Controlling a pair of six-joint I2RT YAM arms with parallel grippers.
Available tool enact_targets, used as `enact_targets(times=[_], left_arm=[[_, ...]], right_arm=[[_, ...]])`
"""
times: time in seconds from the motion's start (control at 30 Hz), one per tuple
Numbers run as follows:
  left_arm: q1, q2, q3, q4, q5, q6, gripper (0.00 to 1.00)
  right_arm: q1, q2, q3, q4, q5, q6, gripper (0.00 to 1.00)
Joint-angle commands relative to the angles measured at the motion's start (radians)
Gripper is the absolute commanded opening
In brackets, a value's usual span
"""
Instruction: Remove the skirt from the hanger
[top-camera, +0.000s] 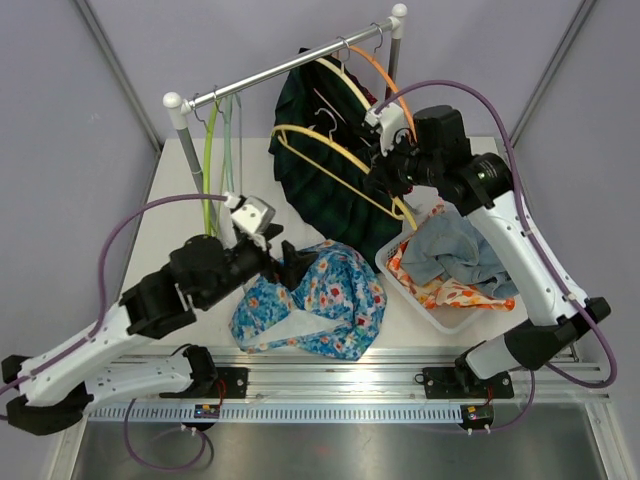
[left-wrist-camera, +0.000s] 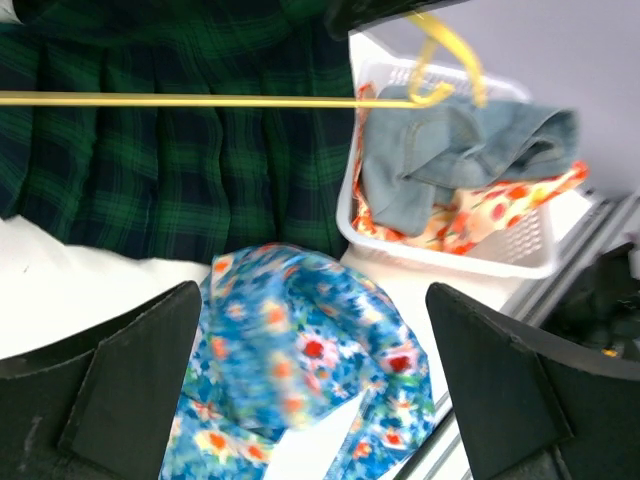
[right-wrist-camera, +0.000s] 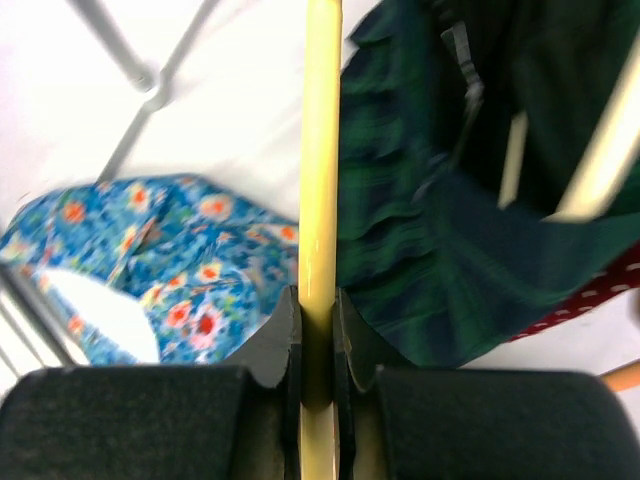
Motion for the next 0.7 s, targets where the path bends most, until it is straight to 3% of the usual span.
enact_targets(times=[0.0,0.2,0.37,0.67], left_arm=[[-0.001,-0.102,0.015,-0.113,0.057,-0.038,0.99],[-0.001,-0.302,-0.025,-0.288,0.034,-0.087,0.99],[0.000,-0.407,-0.047,-0.307,0.012,-0.101,0.99],[-0.001,-0.461,-0.080,-0.327,0.008,-0.136,0.99]], right_arm=[[0.024,0.052,0.158,0.041,0.157,0.028,0.00],[0.074,0.178,0.316,0.050,0.253,0.035,0.00],[0.123,0.242,0.388,0.093,0.338,0.032,0.00],[0.206,0.345,0.534,0.122,0.409,0.025,0.00]])
